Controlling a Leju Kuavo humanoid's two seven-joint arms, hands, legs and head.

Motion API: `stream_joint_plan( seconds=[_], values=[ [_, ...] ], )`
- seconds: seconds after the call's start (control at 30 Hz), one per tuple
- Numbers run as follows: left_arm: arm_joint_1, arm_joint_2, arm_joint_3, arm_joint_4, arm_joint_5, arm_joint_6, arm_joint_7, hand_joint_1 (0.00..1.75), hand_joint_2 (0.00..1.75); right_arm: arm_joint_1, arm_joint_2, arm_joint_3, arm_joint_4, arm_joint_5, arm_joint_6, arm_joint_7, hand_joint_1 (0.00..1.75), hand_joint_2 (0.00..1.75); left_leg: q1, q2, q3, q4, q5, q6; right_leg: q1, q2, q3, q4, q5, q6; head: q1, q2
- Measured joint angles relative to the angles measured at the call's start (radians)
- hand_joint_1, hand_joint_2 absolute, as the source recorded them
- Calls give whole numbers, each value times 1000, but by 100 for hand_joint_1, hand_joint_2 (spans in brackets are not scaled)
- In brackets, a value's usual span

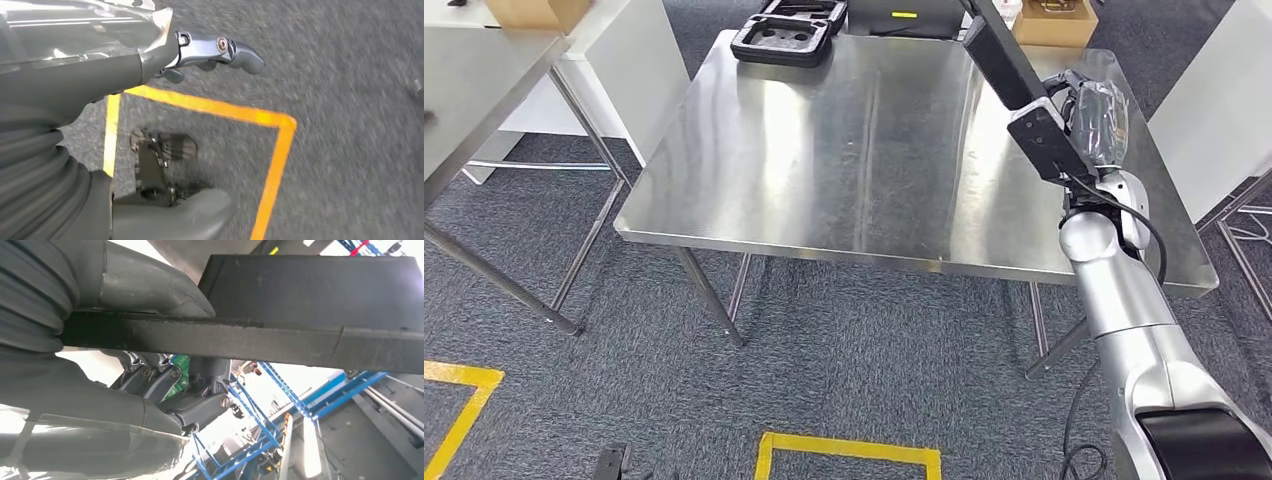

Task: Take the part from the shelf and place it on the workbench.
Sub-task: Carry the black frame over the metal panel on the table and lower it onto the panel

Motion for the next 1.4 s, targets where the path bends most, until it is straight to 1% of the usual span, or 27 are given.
stream_joint_plan(
  seconds=[0.07, 0.13, 0.17, 0.2, 0.23, 0.27, 0.3, 0.33, 0.37, 0.47, 0.5, 0.53, 0.6, 0.63, 0.67, 0.7, 0.73, 0.8, 0.83, 0.87, 0.9, 0.93, 1.0, 1.1, 1.13, 1.27, 1.4],
  values=[
    [-1, 0, 0, 0, -1, 0, 0, 0, 175, -5, 2, 0, 3, 0, -1, -2, 175, 175, 4, 5, -73, 119, -33, -11, 1, 2, 14, 0, -11, -11, -2, 0],
    [1, 0, 0, 1, -1, 0, 2, 0, 175, -5, 4, 0, 10, 0, -2, -3, 175, 175, 6, 7, -160, 227, -72, -16, 1, 3, 30, 0, -27, -13, -3, 0],
    [2, -1, 0, 1, -1, 0, 2, 0, 175, -3, 4, 0, 14, 0, -2, -3, 175, 175, 7, 8, -185, 238, -75, -16, 1, 4, 41, 0, -36, -12, -3, 0],
    [2, -1, 0, 1, -1, 0, 3, 0, 175, -2, 5, 0, 18, 0, -3, -4, 175, 175, 7, 9, -193, 212, -54, -14, 1, 4, 54, 0, -46, -11, -3, 0],
    [2, -1, 0, 2, -1, 0, 3, 0, 175, -2, 7, 0, 22, 0, -3, -5, 175, 175, 7, 9, -185, 155, -10, -10, 2, 5, 69, 0, -57, -8, -3, 0],
    [2, 0, 0, 2, -1, 0, 3, 0, 175, -3, 8, -1, 25, 0, -3, -6, 175, 175, 6, 9, -166, 81, 51, -3, 2, 5, 80, -1, -67, -5, -3, 0],
    [3, 1, 0, 2, -1, 0, 4, 0, 175, -4, 9, -1, 28, 0, -4, -6, 175, 175, 4, 10, -149, 20, 99, 3, 3, 5, 93, -3, -77, -1, -2, 0],
    [3, 1, 0, 2, -1, 0, 4, 0, 175, -7, 9, -1, 32, 1, -7, -6, 175, 175, 0, 9, -136, -21, 129, 10, 4, 6, 101, -7, -85, 4, -2, 0],
    [3, 2, 0, 2, -1, 0, 4, 0, 175, -10, 10, -2, 36, 4, -11, -6, 175, 175, -3, 9, -128, -43, 143, 17, 6, 8, 107, -9, -88, 11, -2, 0],
    [1, 2, 0, 3, -3, 0, 5, 0, 175, -20, 10, -11, 53, 14, -24, -8, 175, 175, -6, 9, -102, -57, 138, 39, 13, 8, 108, 6, -87, 30, -2, 0],
    [1, 2, 0, 3, -3, 0, 5, 0, 175, -24, 9, -14, 60, 16, -27, -9, 175, 175, -5, 8, -92, -60, 136, 46, 13, 7, 90, 39, -89, 33, 0, 0],
    [0, 2, 0, 3, -4, 0, 5, 0, 175, -28, 8, -16, 67, 16, -29, -10, 175, 175, -5, 8, -83, -63, 133, 51, 12, 6, 58, 91, -96, 34, 1, 0],
    [0, 2, 0, 3, -4, 0, 5, 0, 175, -33, 7, -17, 82, 16, -31, -12, 175, 175, -5, 7, -70, -63, 119, 58, 11, 4, -33, 228, -133, 28, 2, 0],
    [0, 2, 0, 3, -4, 0, 5, 0, 175, -33, 7, -17, 91, 16, -32, -13, 175, 175, -5, 5, -62, -63, 111, 59, 11, 4, -76, 278, -157, 26, 3, 0],
    [1, 1, 0, 3, -4, 1, 4, 0, 175, -33, 6, -18, 100, 17, -33, -13, 175, 175, -6, 3, -52, -63, 102, 59, 11, 4, -104, 298, -174, 26, 3, 0],
    [1, 0, 0, 3, -4, 1, 4, 0, 175, -33, 5, -18, 111, 18, -34, -13, 175, 175, -6, 1, -40, -63, 93, 59, 11, 4, -115, 283, -174, 31, 3, 0],
    [1, -2, 0, 3, -4, 1, 3, 0, 175, -34, 4, -18, 121, 23, -36, -13, 175, 175, -6, -2, -26, -63, 84, 57, 11, 4, -110, 233, -150, 40, 4, 0],
    [1, -3, 0, 3, -4, 1, -1, 0, 175, -41, 3, -17, 141, 45, -45, -9, 175, 175, -8, -5, -2, -60, 63, 50, 12, 1, -78, 86, -49, 58, 6, 0],
    [1, -4, 1, 3, -4, 1, -4, 0, 175, -48, 1, -16, 154, 67, -54, 0, 175, 175, -10, -6, 5, -58, 52, 45, 13, -2, -62, 30, -2, 57, 6, 0],
    [0, -5, 1, 3, -5, 3, -6, 0, 175, -56, -1, -14, 170, 99, -65, 17, 175, 175, -11, -7, 11, -55, 43, 40, 19, -4, -53, -3, 31, 50, 5, 0],
    [-1, -6, 1, 4, -7, 4, -9, 0, 175, -66, -4, -10, 188, 137, -77, 39, 175, 175, -13, -8, 11, -52, 38, 34, 23, -5, -46, -15, 48, 36, 5, 0],
    [-1, -7, 1, 4, -10, 6, -13, 0, 175, -78, -6, -5, 209, 177, -88, 63, 175, 175, -13, -8, 14, -53, 33, 32, 24, -5, -41, -13, 51, 22, 3, 0],
    [-3, -8, 1, 4, -16, 6, -24, 0, 175, -102, -11, 7, 258, 250, -109, 105, 175, 175, -11, -7, 17, -54, 31, 32, 20, -4, -37, -14, 54, 10, 1, 0],
    [-6, -10, 1, 4, -21, -5, -44, 0, 175, -130, -23, 34, 336, 352, -124, 168, 175, 175, -10, -4, 22, -57, 28, 37, 20, 0, -37, -15, 50, 8, -1, 0],
    [-7, -10, 1, 4, -21, -8, -49, 0, 175, -135, -28, 43, 360, 381, -125, 185, 175, 175, -10, -3, 23, -60, 25, 42, 20, 2, -37, -16, 48, 7, -2, 0],
    [-9, -10, 1, 4, -21, -15, -53, 0, 175, -141, -43, 68, 421, 416, -125, 208, 175, 175, -9, 1, 28, -71, 12, 76, 22, 5, -39, -16, 44, 3, -1, 0],
    [-10, -10, 1, 4, -22, -16, -53, 0, 175, -148, -49, 82, 454, 422, -126, 209, 175, 175, -9, 5, 29, -71, 10, 84, 23, 8, -38, -16, 44, 2, -1, 0]
  ],
)
